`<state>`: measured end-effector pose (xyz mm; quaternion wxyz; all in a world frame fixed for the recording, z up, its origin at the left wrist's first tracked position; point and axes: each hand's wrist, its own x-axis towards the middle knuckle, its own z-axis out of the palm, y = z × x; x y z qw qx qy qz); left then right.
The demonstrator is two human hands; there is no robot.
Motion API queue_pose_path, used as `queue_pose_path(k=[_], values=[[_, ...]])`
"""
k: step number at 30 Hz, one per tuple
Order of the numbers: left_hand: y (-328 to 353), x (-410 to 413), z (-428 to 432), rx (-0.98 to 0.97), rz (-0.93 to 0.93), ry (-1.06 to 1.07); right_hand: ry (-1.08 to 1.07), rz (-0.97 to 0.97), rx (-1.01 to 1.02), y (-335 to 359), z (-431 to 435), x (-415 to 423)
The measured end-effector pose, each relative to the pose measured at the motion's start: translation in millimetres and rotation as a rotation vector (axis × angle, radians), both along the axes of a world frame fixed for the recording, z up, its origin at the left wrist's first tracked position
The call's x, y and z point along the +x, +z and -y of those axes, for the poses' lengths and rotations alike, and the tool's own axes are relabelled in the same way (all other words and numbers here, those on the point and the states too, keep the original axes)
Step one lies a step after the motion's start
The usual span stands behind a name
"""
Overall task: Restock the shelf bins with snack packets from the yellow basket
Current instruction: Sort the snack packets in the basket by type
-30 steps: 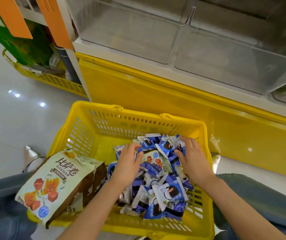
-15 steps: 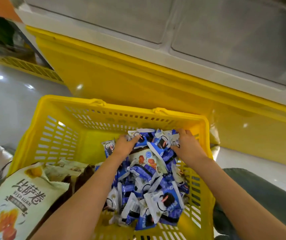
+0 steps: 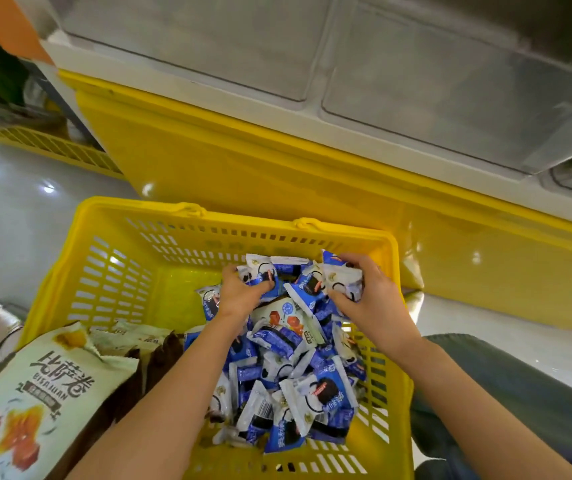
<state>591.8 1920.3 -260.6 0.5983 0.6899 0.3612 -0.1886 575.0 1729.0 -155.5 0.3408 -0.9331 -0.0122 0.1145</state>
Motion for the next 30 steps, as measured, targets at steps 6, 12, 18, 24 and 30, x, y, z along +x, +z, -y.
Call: queue_pose_path(k=[6,12,18,24,30], values=[[46.2,-23.9,-15.0,0.099,0.23,0.034,0.02,-0.331,0.36,23.7,-0.2,-26.4],[95.0,-78.4,-25.8,0.03,0.279,-0.262,0.159,-0.534,0.416,20.1,-5.9,-75.1],[97.2,-130.4,-37.3,0.077,0.14,-0.776,0.354,-0.505,0.078,27.3,15.6,-94.1],[97.1,-152.8,-33.5,0.088,0.203,-0.853,0.342,-0.318,-0.145,39.9,32.0,-104.9],[94.0,-161.6,-32.6,0.349,0.24,-1.278,0.059,-0.215,0.195,43.8,24.6,-109.3]])
